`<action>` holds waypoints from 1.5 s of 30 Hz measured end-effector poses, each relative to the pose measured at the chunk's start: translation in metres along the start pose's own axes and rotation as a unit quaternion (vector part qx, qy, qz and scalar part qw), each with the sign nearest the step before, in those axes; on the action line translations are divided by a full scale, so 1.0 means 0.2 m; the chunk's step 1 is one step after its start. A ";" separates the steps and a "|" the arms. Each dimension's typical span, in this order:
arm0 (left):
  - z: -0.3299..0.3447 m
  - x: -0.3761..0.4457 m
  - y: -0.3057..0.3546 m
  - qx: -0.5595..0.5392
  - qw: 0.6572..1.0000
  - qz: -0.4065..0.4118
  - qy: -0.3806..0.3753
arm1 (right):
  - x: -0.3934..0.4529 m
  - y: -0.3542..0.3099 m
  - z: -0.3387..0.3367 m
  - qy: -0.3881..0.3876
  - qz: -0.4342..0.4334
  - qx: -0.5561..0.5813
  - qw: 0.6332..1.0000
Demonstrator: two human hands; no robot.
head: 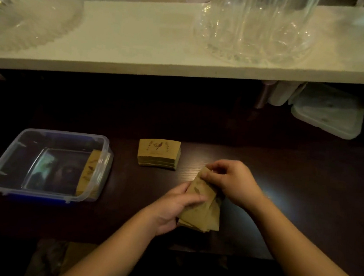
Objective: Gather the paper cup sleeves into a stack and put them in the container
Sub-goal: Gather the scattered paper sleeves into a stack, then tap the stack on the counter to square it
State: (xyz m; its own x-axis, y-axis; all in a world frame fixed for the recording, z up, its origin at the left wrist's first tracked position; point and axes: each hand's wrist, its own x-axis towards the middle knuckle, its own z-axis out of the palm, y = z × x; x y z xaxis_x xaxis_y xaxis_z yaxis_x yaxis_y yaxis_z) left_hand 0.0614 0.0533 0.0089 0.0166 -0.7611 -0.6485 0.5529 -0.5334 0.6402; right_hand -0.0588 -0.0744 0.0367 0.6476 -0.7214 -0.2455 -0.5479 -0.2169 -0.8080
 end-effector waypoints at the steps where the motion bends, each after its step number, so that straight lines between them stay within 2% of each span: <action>1: -0.03 -0.02 0.00 0.012 1.000 0.006 0.000 | 0.01 -0.01 0.04 0.014 -0.010 -0.036 0.999; 3: -0.08 -0.04 0.01 0.019 1.000 0.014 -0.003 | 0.02 -0.02 0.11 0.034 -0.013 -0.094 0.995; 5: -0.14 -0.06 0.03 0.014 1.000 0.014 -0.012 | 0.03 -0.02 0.15 -0.003 0.035 -0.090 0.995; 7: -0.19 -0.07 0.06 0.019 1.000 0.008 -0.022 | 0.03 -0.04 0.18 -0.090 0.104 0.048 0.989; 9: -0.24 -0.08 0.10 0.042 0.998 0.000 -0.038 | 0.03 -0.07 0.21 -0.138 0.149 0.175 0.963; 15: -0.30 -0.12 0.23 0.097 0.991 -0.033 -0.086 | 0.04 -0.13 0.31 -0.163 0.189 0.296 0.922; 19: -0.37 -0.12 0.30 0.125 0.992 -0.003 -0.020 | 0.06 -0.18 0.33 -0.084 0.174 0.361 0.912; 24: -0.48 -0.13 0.32 0.020 0.990 0.069 0.119 | 0.07 -0.22 0.32 0.010 0.167 0.430 0.887; 28: -0.50 -0.10 0.32 0.007 0.966 0.130 0.224 | 0.10 -0.29 0.40 0.042 0.183 0.415 0.890; 31: -0.50 -0.07 0.34 0.017 0.951 0.167 0.259 | 0.15 -0.33 0.44 0.061 0.181 0.393 0.900; 34: -0.51 -0.03 0.39 0.027 0.938 0.200 0.282 | 0.23 -0.35 0.46 0.073 0.170 0.333 0.925; 39: -0.54 0.07 0.43 0.066 0.925 0.199 0.316 | 0.39 -0.34 0.47 0.096 0.161 0.250 0.950; 45: -0.57 0.15 0.40 0.078 0.915 0.175 0.354 | 0.47 -0.25 0.55 0.102 0.207 0.144 0.962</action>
State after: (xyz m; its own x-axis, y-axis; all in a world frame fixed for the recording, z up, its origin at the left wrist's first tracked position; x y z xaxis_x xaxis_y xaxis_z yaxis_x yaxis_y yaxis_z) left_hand 0.2017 0.0291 -0.0068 0.7370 -0.4946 -0.4606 0.2852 -0.3903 0.8754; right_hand 0.0875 -0.0590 -0.0047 0.2719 -0.8267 -0.4926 -0.5479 0.2879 -0.7854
